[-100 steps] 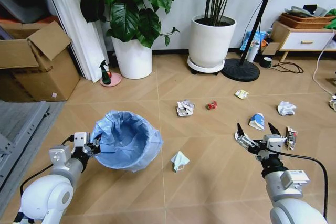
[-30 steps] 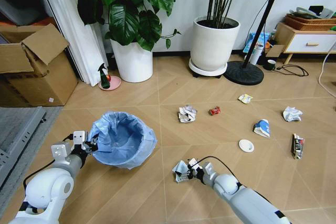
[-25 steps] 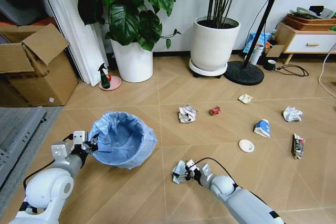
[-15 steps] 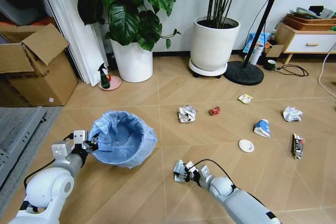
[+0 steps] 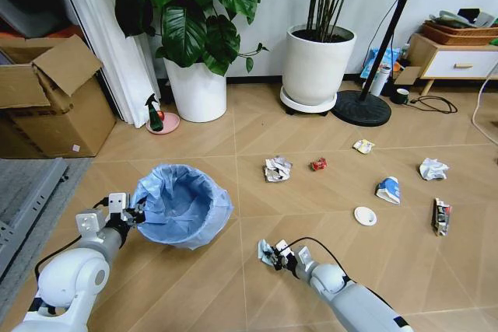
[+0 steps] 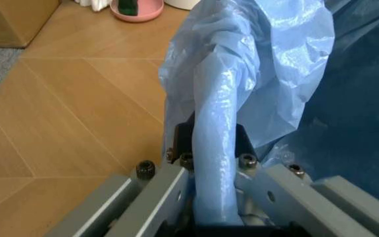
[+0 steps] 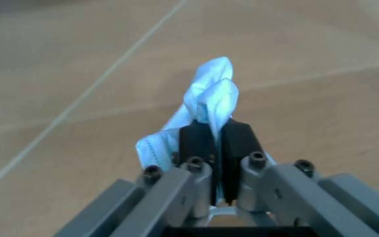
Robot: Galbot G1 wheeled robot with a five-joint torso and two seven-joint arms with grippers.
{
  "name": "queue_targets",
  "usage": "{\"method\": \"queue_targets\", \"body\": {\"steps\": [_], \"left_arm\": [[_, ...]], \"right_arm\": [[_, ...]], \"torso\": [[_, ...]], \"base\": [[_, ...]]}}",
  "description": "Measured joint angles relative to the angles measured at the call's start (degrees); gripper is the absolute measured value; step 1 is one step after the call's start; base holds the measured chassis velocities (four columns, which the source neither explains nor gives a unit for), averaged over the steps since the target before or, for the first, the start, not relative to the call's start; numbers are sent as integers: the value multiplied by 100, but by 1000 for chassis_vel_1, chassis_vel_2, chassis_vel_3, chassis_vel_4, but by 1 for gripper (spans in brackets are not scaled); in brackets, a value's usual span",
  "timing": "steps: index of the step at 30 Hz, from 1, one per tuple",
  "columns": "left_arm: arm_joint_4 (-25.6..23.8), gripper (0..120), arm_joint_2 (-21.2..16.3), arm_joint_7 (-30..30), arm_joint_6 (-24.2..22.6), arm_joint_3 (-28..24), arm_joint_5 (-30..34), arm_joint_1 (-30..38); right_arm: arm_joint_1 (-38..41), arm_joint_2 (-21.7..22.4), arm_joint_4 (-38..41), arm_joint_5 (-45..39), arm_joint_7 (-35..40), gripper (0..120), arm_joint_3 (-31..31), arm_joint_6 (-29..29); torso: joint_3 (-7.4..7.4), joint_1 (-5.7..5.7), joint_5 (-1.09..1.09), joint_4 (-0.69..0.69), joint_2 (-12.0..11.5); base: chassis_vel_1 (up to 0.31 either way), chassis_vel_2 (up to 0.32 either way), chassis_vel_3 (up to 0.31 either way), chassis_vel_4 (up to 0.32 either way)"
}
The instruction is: Pick up the trash bin and place the garbage on the floor into it.
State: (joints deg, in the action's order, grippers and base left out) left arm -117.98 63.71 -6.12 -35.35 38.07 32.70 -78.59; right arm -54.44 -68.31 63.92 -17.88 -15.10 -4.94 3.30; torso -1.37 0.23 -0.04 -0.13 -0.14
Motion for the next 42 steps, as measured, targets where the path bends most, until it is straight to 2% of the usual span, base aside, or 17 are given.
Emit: {"method": "queue_targets", "body": {"steps": [9,17,20,26,30,32,34,38,42], "left_arm": [[31,0,-59,16,-17,-15,6,29],[120,0,-126,74,-22,-64,7,62],[167,0,-127,104,-24,-98,-6,65],[230,0,-137,127,-38,-164,-15,121],[285,0,-153,147,-48,-209,-15,176],[334,0,-165,172,-51,-234,-16,213],[341,0,-166,177,-51,-236,-16,218],[421,0,-171,206,-51,-256,-19,281],[435,0,-178,215,-51,-254,-17,298]], "right_arm": [[-76,352,1027,-399,273,0,394,-9],[544,759,1945,-1093,407,0,401,167],[1205,923,2485,-1488,467,0,74,362],[2133,882,2911,-2053,577,0,-672,576],[2604,652,3060,-2397,683,0,-1174,682],[2905,357,3149,-2612,789,0,-1590,740],[2933,324,3161,-2635,801,0,-1633,747],[3142,1,3338,-2886,973,0,-2174,838],[3111,-11,3401,-2904,1006,0,-2447,866]], "torso": [[0,0,-1,-1,0],[0,0,-1,-1,0],[0,0,-2,0,0],[0,0,-2,1,0],[0,0,-3,0,0],[0,0,-2,1,0],[0,0,-2,1,0],[0,0,-3,2,0],[0,0,-3,0,0]], "base": [[0,0,0,0],[0,0,0,0],[0,0,0,0],[0,0,0,0],[0,0,0,0],[0,0,0,0],[0,0,0,0],[0,0,0,0],[0,0,0,0]]}}
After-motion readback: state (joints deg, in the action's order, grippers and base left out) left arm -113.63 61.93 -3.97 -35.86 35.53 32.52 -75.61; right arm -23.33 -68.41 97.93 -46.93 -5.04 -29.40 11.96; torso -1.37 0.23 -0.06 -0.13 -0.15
